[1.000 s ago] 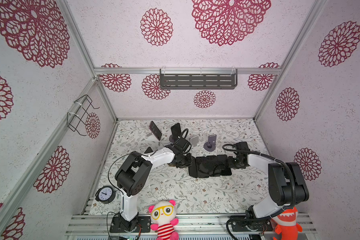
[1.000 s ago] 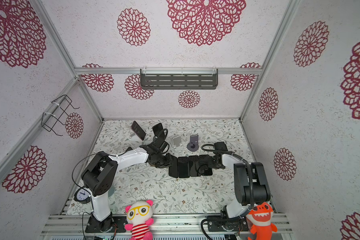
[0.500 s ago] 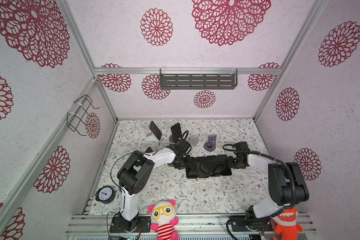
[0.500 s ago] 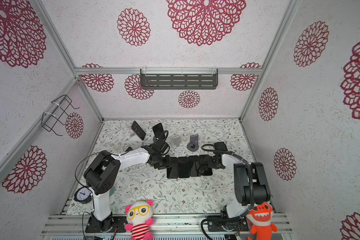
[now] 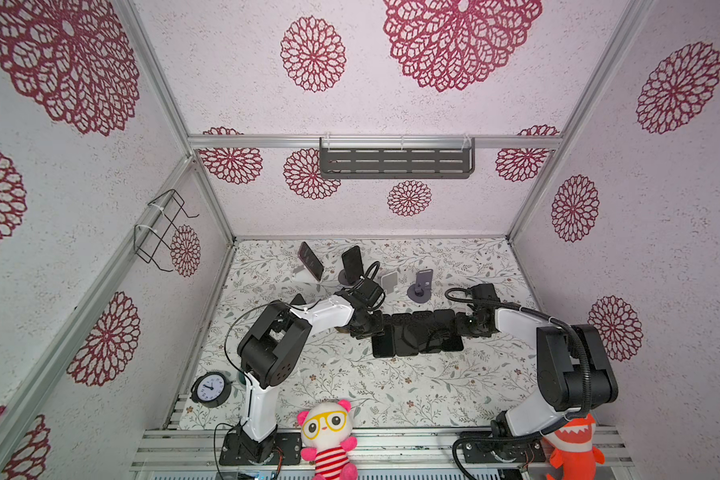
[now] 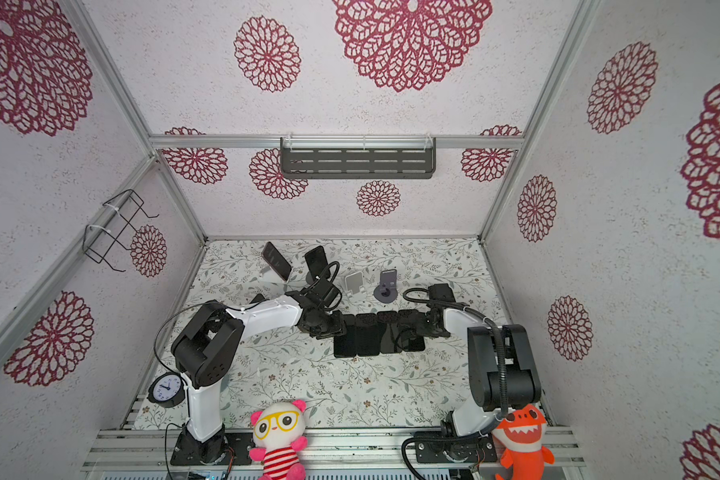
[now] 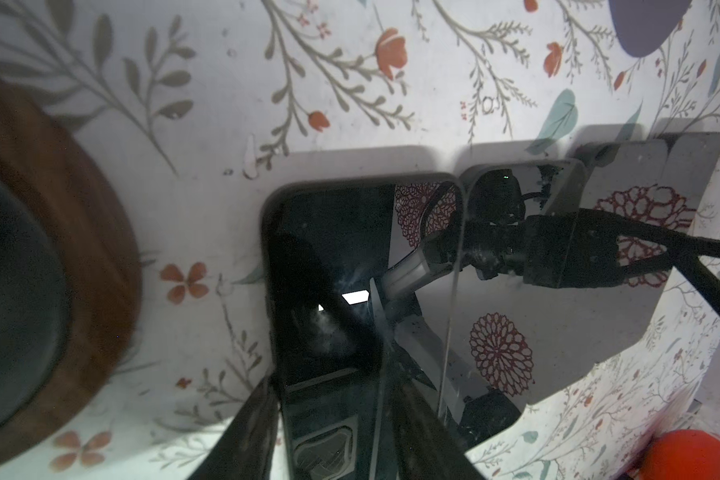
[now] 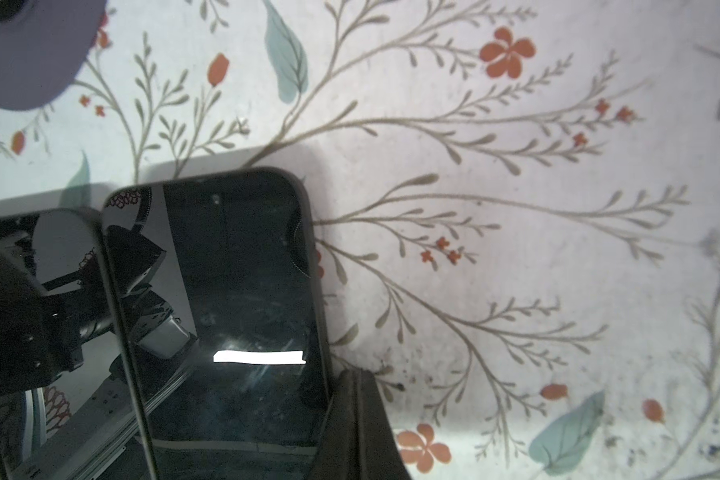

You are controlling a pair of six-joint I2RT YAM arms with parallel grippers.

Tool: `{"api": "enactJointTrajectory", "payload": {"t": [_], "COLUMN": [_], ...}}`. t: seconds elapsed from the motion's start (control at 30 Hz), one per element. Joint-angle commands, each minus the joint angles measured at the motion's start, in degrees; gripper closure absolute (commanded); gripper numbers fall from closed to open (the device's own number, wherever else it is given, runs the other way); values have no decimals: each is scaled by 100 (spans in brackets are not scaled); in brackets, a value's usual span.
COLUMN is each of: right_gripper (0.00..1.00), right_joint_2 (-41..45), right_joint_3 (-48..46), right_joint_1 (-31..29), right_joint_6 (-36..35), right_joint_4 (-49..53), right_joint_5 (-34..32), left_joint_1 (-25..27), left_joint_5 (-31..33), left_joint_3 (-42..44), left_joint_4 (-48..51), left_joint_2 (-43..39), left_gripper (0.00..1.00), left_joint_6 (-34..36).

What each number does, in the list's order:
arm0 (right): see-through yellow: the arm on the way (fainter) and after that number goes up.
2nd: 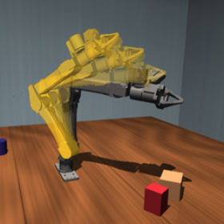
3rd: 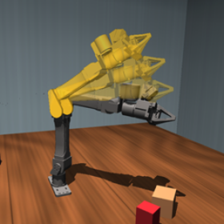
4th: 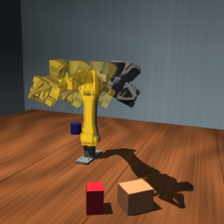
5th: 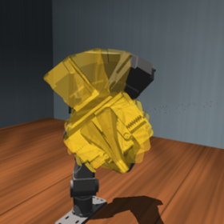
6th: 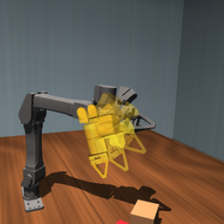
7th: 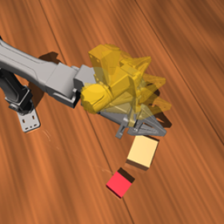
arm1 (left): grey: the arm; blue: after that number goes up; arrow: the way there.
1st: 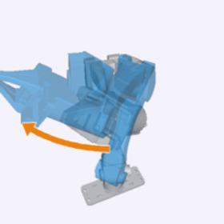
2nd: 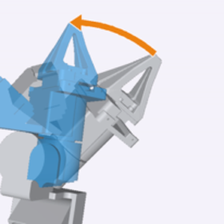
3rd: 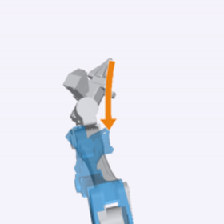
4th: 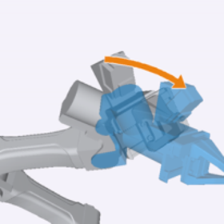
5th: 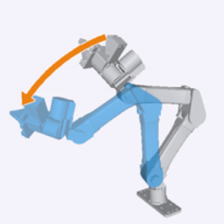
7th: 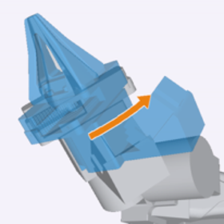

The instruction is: Remove the phone from the phone stand

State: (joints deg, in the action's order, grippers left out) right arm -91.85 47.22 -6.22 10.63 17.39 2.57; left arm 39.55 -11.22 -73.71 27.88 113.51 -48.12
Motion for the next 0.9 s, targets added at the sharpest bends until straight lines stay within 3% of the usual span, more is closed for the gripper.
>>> {"api": "enactJointTrajectory", "payload": {"t": [0.0,0.43,0.7,0.87], "right_gripper": [91,68,37,34], "right_joint_2": [182,1037,2052,2608], "right_joint_3": [-38,60,-140,-172], "right_joint_1": [-37,-37,-37,-33], "right_joint_6": [121,281,202,276], "right_joint_4": [95,300,205,223], "right_joint_5": [-116,-287,-161,151], "left_joint_1": [45,165,211,142], "left_joint_5": [102,500,934,1269], "left_joint_3": [-51,-292,-306,-581], "left_joint_4": [82,95,-90,152], "left_joint_2": [-40,-978,-1665,-2009], "left_gripper": [47,47,42,40], "left_joint_6": [-4,486,1315,1985]}}
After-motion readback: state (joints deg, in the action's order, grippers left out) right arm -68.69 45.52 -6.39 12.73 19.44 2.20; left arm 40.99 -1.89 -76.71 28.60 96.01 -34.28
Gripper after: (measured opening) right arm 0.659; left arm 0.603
